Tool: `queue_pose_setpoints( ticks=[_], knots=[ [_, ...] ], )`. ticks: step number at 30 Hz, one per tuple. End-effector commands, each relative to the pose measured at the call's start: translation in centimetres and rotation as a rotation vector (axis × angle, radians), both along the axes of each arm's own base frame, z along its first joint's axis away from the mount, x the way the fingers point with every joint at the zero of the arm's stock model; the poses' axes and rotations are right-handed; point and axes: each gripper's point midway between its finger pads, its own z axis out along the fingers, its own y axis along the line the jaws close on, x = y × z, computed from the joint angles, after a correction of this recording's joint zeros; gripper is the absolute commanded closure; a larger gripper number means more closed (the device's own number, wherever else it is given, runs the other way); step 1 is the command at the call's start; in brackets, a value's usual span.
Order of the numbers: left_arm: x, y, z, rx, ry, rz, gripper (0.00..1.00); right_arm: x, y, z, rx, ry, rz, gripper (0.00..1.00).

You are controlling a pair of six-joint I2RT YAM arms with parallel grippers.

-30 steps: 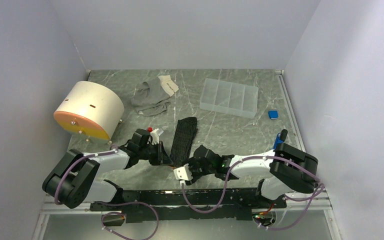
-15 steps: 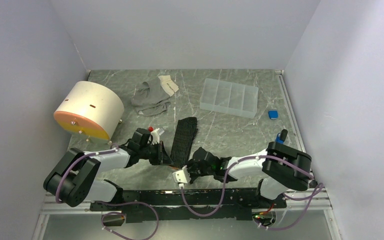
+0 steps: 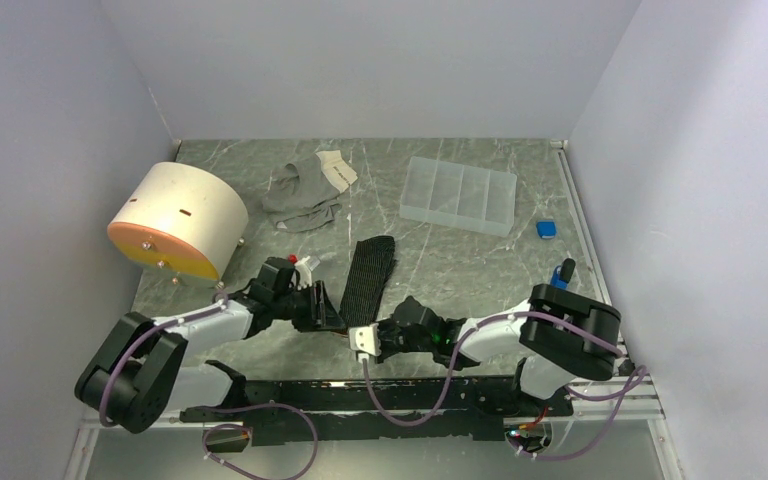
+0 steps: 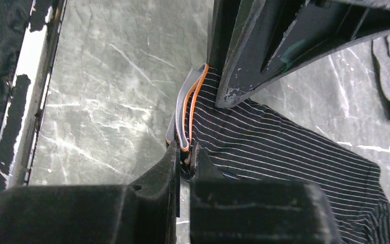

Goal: Roll the underwear
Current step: Roll the underwear to the center of the board.

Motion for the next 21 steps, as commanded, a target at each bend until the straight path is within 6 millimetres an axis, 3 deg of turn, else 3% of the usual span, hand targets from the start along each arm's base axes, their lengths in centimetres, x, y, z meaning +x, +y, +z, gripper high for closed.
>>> queue_pose_setpoints(
  ticks=[1, 4, 12, 21],
  knots=[
    [-0.9, 2.9, -2.0, 0.149, 0.056, 0.083, 0.49, -1.5, 1.4, 0.8, 0.093, 0.179, -0.012, 1.0],
    [-0.5, 3.4, -1.3, 0.153, 0.021, 0.122, 0.4, -1.9, 1.6, 0.9, 0.123, 0.298, -0.033, 1.0],
    [0.2, 3.3, 0.2, 0.092, -0.039, 0.185, 0.34, -2.1, 1.5, 2.4, 0.259, 0.654, -0.123, 1.0],
    [0.9, 3.1, 1.4, 0.053, -0.075, 0.22, 0.31, -0.9, 0.7, 0.4, 0.285, 1.147, -0.355, 1.0]
  ],
)
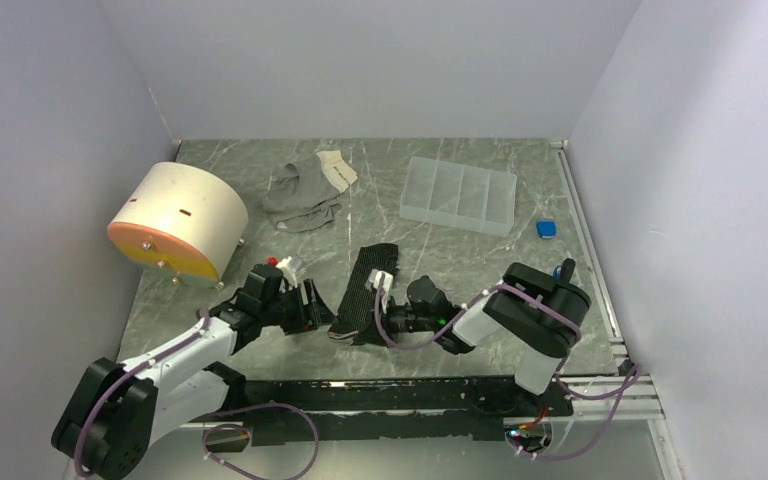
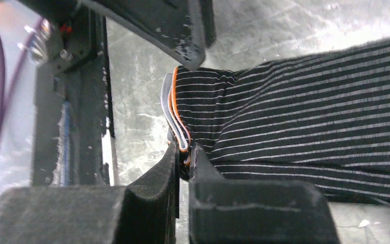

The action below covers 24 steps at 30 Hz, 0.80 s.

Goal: Roll the underwear
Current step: Roll the underwear to the center of the board.

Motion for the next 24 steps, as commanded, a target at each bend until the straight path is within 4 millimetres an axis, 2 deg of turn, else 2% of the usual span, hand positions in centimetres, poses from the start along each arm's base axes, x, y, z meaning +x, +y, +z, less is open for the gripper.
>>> queue_pose_setpoints(
  ticks=[1, 4, 10, 13, 18, 24],
  knots=[
    [0.6, 0.2, 0.7, -0.02, -0.032, 0.043, 0.29, -0.3, -0.1, 0.3, 0.062, 0.332, -0.085, 1.0],
    [0.8, 0.1, 1.4, -0.035, -0.061, 0.045, 0.24, 0.5, -0.5, 0.2, 0.099, 0.492, -0.155, 0.99],
    [0.4, -0.1, 1.7, -0.055, -0.081, 0.023, 0.23, 1.3, -1.3, 0.7, 0.216, 0.759, -0.254, 0.96],
    [0.0, -0.1, 1.7, -0.066, -0.091, 0.007, 0.23, 1.8, -1.6, 0.5, 0.236, 0.818, -0.287, 0.95],
    [-0.1, 0.2, 1.8, -0.05, -0.11, -0.002, 0.24, 2.2, -2.1, -0.9, 0.208, 0.909, -0.357, 0.93],
    [0.0, 0.0, 2.5, -0.069, -0.157, -0.024, 0.38, 2.3, -2.6, -2.2, 0.17, 0.969, -0.422, 0.88]
  ],
)
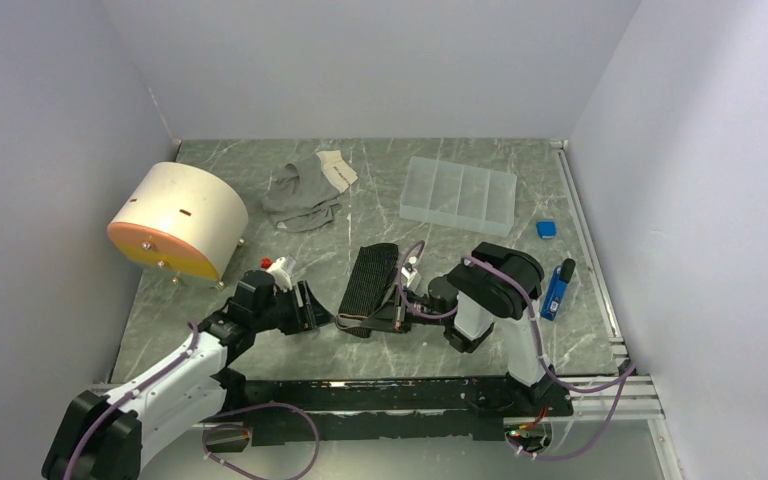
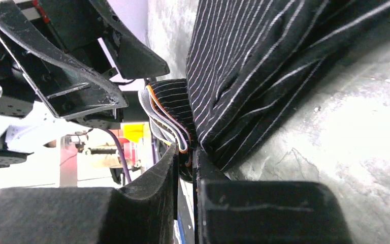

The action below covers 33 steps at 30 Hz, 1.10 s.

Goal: Roll the underwear
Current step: Roll the underwear to the center of the board.

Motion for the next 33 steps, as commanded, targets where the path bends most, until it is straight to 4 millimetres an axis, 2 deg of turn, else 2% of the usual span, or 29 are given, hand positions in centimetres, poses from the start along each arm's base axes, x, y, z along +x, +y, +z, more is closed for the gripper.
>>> queue_pose_setpoints(
  ticks=[1, 7, 12, 17, 21, 25, 33],
  knots=[
    [0.1, -0.3, 1.0, -0.022, -0.065, -0.036, 0.41, 0.0, -0.9, -1.9, -0.06, 0.095, -0.06, 0.88],
    [-0.7, -1.1, 1.6, -0.055, -0.107, -0.135, 0.64, 0.2, -1.2, -2.5, -0.085, 0.154, -0.09, 0.84],
    [-1.5, -2.4, 1.5, -0.111, -0.098, -0.217, 0.74, 0.3, -1.3, -2.8, -0.098, 0.181, -0.106, 0.83],
    [-1.6, -3.9, 1.9, -0.185, -0.085, -0.265, 0.73, 0.2, -1.1, -3.0, -0.105, 0.195, -0.095, 0.83],
    [-0.7, -5.0, 2.7, -0.234, -0.088, -0.261, 0.72, 0.3, -1.1, -3.1, -0.109, 0.199, -0.096, 0.82],
    [0.2, -5.2, 1.8, -0.21, -0.06, -0.226, 0.74, 0.3, -1.0, -3.0, -0.107, 0.194, -0.092, 0.8],
    [2.0, -5.2, -0.2, -0.172, -0.015, -0.144, 0.81, 0.4, -0.8, -1.6, -0.075, 0.126, -0.073, 0.58]
  ],
)
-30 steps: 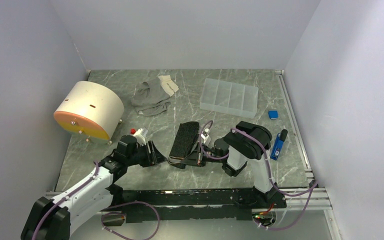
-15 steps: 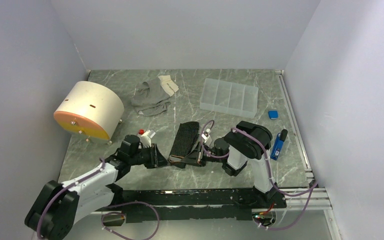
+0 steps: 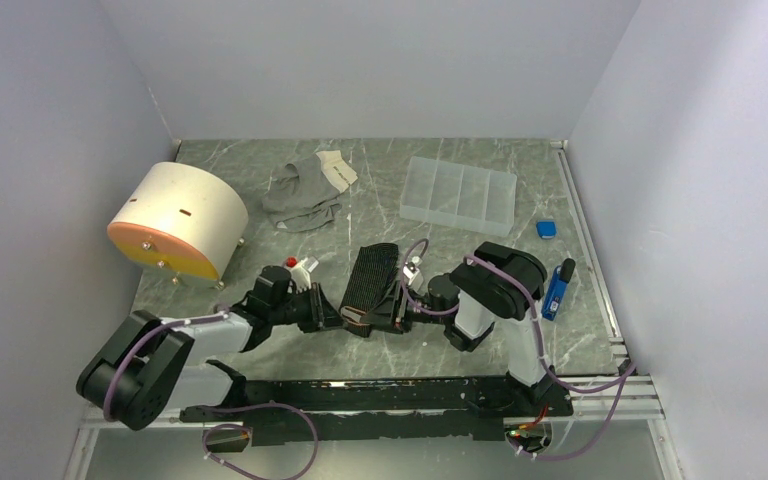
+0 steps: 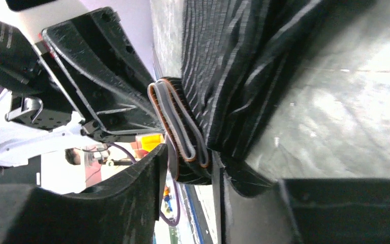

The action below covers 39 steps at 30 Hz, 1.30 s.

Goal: Roll the underwear
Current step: Roll the underwear to the center of the board.

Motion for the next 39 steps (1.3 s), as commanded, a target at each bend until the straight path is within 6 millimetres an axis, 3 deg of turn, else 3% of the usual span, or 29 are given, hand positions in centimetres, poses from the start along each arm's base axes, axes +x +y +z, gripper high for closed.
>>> queue_pose_setpoints(
  ticks=[1, 8, 15, 18, 23, 25, 27, 32, 39],
  knots=[
    [2.6, -0.9, 1.2, -0.018, -0.065, 0.05, 0.81, -0.3, -0.6, -1.1, -0.064, -0.028, 0.011, 0.55],
    [3.3, -1.0, 0.9, 0.003, -0.052, 0.059, 0.82, 0.2, -0.4, -0.1, -0.12, -0.191, 0.058, 0.48],
    [3.5, -0.7, 0.9, 0.019, -0.046, 0.08, 0.82, 1.6, -0.9, -1.0, -0.365, -0.381, 0.116, 0.49],
    [3.6, -0.8, 0.9, 0.019, -0.047, 0.078, 0.83, 2.0, -0.8, -1.1, -0.399, -0.406, 0.138, 0.56],
    [3.9, -0.9, 1.4, 0.011, -0.059, 0.083, 0.82, 2.5, -0.6, -0.9, -0.403, -0.418, 0.127, 0.82],
    [4.0, -1.1, 2.0, 0.001, -0.073, 0.077, 0.76, 2.6, -0.4, -0.6, -0.393, -0.413, 0.126, 0.89],
    [4.1, -1.1, 2.8, -0.007, -0.096, 0.073, 0.63, 2.5, -0.3, -0.4, -0.379, -0.408, 0.128, 0.92],
    [4.4, 0.2, 4.4, 0.057, -0.171, 0.1, 0.39, 2.6, 0.1, -0.6, -0.37, -0.383, 0.159, 0.95],
    [3.4, 2.4, 1.4, 0.169, -0.127, 0.156, 0.29, 3.2, -0.6, -1.8, -0.394, -0.312, 0.156, 0.92]
  ],
)
